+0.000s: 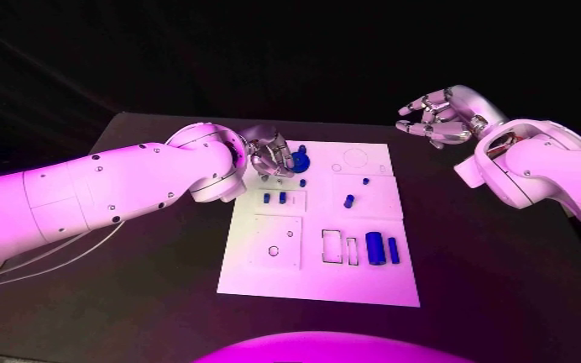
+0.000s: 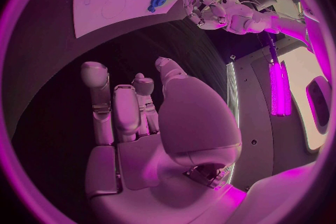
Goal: Assemble the parts on the task board
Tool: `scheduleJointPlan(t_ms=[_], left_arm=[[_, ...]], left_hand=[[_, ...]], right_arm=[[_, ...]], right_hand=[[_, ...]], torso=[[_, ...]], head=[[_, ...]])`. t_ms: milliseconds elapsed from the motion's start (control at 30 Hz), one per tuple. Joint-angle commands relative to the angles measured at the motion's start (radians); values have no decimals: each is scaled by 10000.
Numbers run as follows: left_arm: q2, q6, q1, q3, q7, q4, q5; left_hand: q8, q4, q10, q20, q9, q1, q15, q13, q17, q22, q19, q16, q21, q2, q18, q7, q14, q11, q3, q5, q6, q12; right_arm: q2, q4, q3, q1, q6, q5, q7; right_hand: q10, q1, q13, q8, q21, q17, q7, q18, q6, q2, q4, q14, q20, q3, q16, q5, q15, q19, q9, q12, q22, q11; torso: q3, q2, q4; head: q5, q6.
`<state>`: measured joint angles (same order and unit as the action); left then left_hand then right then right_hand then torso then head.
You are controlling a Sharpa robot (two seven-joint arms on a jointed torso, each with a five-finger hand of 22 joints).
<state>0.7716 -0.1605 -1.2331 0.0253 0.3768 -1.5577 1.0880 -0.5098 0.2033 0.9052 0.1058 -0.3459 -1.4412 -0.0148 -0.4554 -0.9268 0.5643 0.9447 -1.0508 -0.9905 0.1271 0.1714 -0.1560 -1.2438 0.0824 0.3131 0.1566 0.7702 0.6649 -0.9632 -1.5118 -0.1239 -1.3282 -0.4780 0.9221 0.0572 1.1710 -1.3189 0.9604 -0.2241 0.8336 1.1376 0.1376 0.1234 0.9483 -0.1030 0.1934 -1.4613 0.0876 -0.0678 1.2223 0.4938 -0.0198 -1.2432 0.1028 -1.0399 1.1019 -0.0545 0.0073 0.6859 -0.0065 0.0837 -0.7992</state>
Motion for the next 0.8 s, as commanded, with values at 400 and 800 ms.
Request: scheduleJointPlan(t_ms=[400, 800], left_arm=[[-718, -818, 108, 260, -2022, 656, 3825], [-1306, 243, 203, 327, -1823, 1273, 4703]], left_hand=[[946, -91, 165, 70, 1280, -542, -38, 1821, -345, 113, 315, -1181, -245, 970, 136, 97, -713, 47, 746, 10, 556, -1441], [1411, 30, -44, 185, 1795, -243, -146, 2566, -148, 250, 226, -1595, -433, 1180, 128, 110, -652, 185, 319, -11, 902, -2157]], right_arm=[[2, -23, 2, 11, 15, 77, 123], [6, -38, 2, 14, 5, 77, 141]], right_hand=[[-38, -63, -10, -56, -42, 4, -10, 192, 38, 51, 48, -79, -10, -31, -42, 61, -23, -28, -18, -8, -12, 37], [-53, -72, -31, -55, -64, -22, -9, 196, 35, 51, 47, -73, -10, -36, -66, 65, -24, -21, -19, 9, -24, 37]], torso=[[-6, 14, 7], [-5, 16, 4]], head=[[-140, 79], [-185, 58]])
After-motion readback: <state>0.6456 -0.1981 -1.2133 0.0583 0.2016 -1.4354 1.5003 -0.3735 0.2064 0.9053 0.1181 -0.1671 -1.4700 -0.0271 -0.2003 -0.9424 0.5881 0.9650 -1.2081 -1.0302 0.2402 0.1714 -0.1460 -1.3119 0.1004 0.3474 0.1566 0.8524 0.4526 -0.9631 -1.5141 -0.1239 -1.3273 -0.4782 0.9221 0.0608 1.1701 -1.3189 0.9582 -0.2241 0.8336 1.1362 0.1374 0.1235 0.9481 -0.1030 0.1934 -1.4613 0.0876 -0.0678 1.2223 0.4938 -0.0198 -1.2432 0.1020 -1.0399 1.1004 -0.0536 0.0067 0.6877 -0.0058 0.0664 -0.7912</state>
